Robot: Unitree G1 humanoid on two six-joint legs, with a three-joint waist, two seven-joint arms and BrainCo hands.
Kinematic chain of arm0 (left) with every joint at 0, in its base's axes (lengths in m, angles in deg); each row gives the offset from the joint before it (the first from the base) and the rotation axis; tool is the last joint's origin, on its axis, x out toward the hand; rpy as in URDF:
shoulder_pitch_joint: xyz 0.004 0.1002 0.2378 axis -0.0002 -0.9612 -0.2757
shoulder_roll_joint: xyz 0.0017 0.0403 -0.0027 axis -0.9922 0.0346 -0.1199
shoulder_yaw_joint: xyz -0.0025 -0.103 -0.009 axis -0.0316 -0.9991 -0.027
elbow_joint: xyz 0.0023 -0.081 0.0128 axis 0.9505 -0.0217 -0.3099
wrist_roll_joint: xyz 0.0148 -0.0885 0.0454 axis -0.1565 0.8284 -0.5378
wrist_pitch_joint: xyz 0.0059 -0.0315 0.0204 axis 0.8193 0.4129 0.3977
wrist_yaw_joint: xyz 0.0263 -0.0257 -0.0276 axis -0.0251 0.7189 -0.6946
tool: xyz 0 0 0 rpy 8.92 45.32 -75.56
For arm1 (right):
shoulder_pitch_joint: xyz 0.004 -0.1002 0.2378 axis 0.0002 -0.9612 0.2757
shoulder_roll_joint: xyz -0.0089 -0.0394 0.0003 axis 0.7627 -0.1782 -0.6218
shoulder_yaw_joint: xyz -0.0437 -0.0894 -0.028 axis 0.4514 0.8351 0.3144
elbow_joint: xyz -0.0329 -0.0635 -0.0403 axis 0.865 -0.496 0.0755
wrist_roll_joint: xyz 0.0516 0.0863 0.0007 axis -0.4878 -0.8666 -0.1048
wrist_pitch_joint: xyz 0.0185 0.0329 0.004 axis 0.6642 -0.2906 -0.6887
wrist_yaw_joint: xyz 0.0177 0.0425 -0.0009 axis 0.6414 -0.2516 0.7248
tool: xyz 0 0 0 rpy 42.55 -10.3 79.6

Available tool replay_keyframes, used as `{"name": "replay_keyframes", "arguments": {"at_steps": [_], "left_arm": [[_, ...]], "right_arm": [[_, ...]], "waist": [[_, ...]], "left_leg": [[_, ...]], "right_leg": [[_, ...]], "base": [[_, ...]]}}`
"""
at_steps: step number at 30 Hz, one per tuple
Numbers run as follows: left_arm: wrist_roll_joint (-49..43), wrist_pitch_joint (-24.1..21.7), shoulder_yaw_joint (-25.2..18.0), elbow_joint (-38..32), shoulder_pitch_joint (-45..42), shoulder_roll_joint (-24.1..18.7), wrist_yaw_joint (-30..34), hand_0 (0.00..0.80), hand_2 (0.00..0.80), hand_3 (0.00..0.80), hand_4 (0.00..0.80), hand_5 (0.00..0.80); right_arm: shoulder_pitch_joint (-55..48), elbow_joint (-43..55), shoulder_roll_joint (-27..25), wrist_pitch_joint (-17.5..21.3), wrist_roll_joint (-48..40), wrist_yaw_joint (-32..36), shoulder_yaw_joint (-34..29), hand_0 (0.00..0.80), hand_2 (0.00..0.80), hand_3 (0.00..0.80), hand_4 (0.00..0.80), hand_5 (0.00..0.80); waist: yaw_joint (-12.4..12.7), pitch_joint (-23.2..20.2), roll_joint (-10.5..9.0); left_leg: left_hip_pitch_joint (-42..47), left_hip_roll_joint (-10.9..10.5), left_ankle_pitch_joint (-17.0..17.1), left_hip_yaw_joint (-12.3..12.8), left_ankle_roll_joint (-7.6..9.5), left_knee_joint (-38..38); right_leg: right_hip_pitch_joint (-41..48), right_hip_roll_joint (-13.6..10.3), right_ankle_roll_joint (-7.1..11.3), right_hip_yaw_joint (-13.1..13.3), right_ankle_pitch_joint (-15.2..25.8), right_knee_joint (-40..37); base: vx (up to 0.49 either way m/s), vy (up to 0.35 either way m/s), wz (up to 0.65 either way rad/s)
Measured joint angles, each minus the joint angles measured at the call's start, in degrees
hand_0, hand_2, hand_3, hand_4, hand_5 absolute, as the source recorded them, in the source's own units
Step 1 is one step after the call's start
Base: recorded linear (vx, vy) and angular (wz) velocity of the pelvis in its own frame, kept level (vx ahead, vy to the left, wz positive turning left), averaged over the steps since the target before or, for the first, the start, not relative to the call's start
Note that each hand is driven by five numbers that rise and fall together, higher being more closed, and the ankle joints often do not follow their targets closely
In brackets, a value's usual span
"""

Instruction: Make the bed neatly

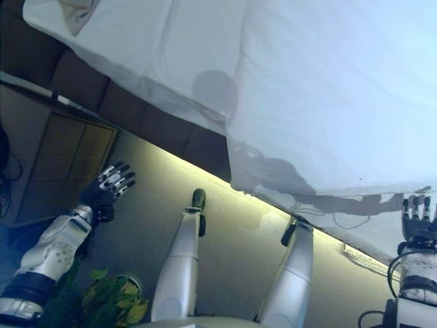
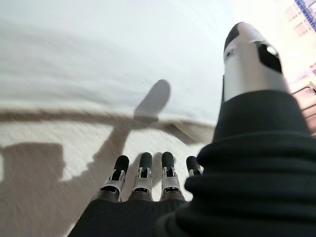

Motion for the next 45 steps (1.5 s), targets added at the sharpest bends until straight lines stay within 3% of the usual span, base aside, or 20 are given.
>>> {"name": "replay_keyframes", "arguments": {"at_steps": [9,11,12,13,14,16,21,26,29,33,38,40,45], "left_arm": [[-0.01,0.22,-2.95,-0.03,-0.12,2.57,-0.66,0.0,0.0,0.0,0.0,0.0],[-0.01,0.27,-3.01,0.02,0.26,2.53,-0.58,0.0,0.0,0.0,0.0,0.0],[-0.01,0.34,-2.95,0.26,0.74,2.49,-0.44,0.0,0.0,0.0,0.0,0.0],[-0.01,0.46,-2.59,0.8,1.51,2.17,0.07,0.0,0.0,0.0,0.0,0.0],[0.0,0.84,-1.91,1.12,2.42,1.41,0.51,0.0,0.0,0.0,0.0,0.0],[0.05,1.41,-1.06,1.2,3.93,0.44,1.1,0.0,0.0,0.0,0.0,0.0],[0.32,1.49,0.29,1.22,4.36,-0.51,1.15,0.0,0.0,0.0,0.0,0.0],[1.04,1.61,1.37,1.21,4.48,-0.48,1.11,0.0,0.0,0.0,0.0,0.0],[2.09,1.63,2.66,0.99,5.64,-0.2,1.07,0.0,0.0,0.0,0.0,0.0],[1.96,1.65,3.01,0.43,5.52,1.33,0.37,0.0,0.0,0.0,0.0,0.0],[0.62,1.58,3.72,0.38,5.5,4.55,-1.28,0.0,0.0,0.0,0.0,0.0],[-1.02,1.73,5.38,0.37,5.72,5.98,-1.5,0.0,0.0,0.0,0.0,0.0],[-5.75,3.82,8.15,0.55,5.77,11.07,-2.66,0.0,0.0,0.0,0.0,0.0]], "right_arm": [[-1.13,9.39,3.75,6.25,0.19,-3.97,1.49,0.0,0.0,0.0,0.0,0.0],[1.15,5.83,1.72,4.38,0.15,-4.4,1.34,0.0,0.0,0.0,0.0,0.0],[4.0,1.0,-0.78,2.22,0.13,-4.78,1.29,0.216,0.216,0.216,0.216,0.216],[7.84,-4.57,-3.77,-0.08,0.13,-5.65,1.31,0.546,0.546,0.546,0.546,0.546],[11.39,-8.25,-6.51,-1.7,0.15,-7.29,1.57,0.797,0.797,0.797,0.797,0.797],[15.47,-10.51,-10.26,-2.52,0.16,-10.36,2.96,0.8,0.8,0.8,0.8,0.8],[19.41,-10.99,-13.33,-3.03,0.15,-11.41,3.01,0.8,0.8,0.8,0.8,0.8],[19.22,-11.61,-13.57,-3.78,0.14,-11.34,3.0,0.8,0.8,0.8,0.8,0.8],[17.01,-11.56,-12.87,-4.26,0.47,-9.88,3.08,0.8,0.8,0.8,0.8,0.8],[11.21,-5.0,-8.24,-3.25,5.12,-9.21,3.13,0.8,0.8,0.8,0.8,0.8],[5.45,2.31,1.79,-1.08,7.99,-9.14,6.55,0.8,0.8,0.8,0.8,0.8],[3.43,5.86,5.27,-0.1,9.74,-9.37,9.34,0.8,0.8,0.8,0.8,0.8],[-0.17,10.4,10.47,0.9,16.86,-12.09,14.36,0.8,0.8,0.8,0.8,0.8]], "waist": [[-0.42,0.02,0.04],[-0.11,0.01,0.05],[0.12,-0.05,0.17],[0.37,-0.08,0.21],[0.73,-0.07,0.25],[1.84,-0.01,0.4],[3.19,0.06,0.64],[3.28,-0.11,0.96],[2.93,-0.48,1.2],[2.94,-0.78,1.02],[2.16,-2.99,-1.88],[1.47,-3.78,-2.97],[1.36,-5.63,-4.52]], "left_leg": [[-0.03,-0.34,0.42,-0.05,-0.06,-1.15],[0.02,-0.24,0.58,-0.2,-0.33,-1.37],[0.05,-0.44,0.69,-0.24,-0.41,-1.39],[0.08,-0.57,0.85,-0.36,-0.55,-1.4],[0.04,-0.73,1.03,-0.58,-0.64,-1.41],[0.07,-0.99,1.3,-1.24,-0.62,-1.39],[0.87,-1.36,1.61,-1.56,-0.28,-1.25],[3.05,-1.5,2.31,-1.59,0.83,-2.79],[5.5,-1.29,3.32,-1.65,0.47,-5.12],[10.14,-0.96,4.17,-1.66,0.54,-8.55],[16.46,0.05,4.64,-1.4,0.76,-13.39],[19.48,0.44,5.26,-1.3,-0.07,-15.21],[27.66,0.99,5.36,-0.68,-0.24,-19.53]], "right_leg": [[0.02,-0.49,0.01,-0.52,-0.01,-0.52],[0.11,-0.57,0.07,-0.62,0.0,-0.46],[0.33,-0.63,0.08,-0.8,0.01,-0.41],[0.46,-0.78,0.08,-0.97,0.01,-0.27],[0.54,-0.89,0.07,-1.13,0.02,-0.14],[1.23,-1.08,-0.03,-1.86,0.09,-0.11],[3.18,-1.93,0.03,-2.98,0.05,-0.17],[6.37,-2.69,0.2,-4.23,-0.08,-1.22],[9.34,-2.7,0.93,-5.5,-0.34,-2.56],[14.15,-2.35,0.67,-6.7,-0.04,-5.0],[20.3,-0.99,0.86,-7.32,0.06,-9.3],[23.61,-0.41,1.49,-7.68,0.46,-11.56],[33.64,0.9,2.92,-7.86,2.05,-19.27]], "base": [[0.003,-0.012,0.03],[0.053,-0.105,0.03],[0.048,-0.098,0.07],[0.035,-0.073,0.1],[0.03,-0.045,0.11],[0.029,-0.001,0.15],[0.034,0.021,0.11],[-0.005,0.077,0.13],[0.068,0.055,0.15],[0.074,0.028,0.05],[0.089,0.034,-0.03],[0.102,0.046,0.01],[0.128,0.073,0.0]]}}
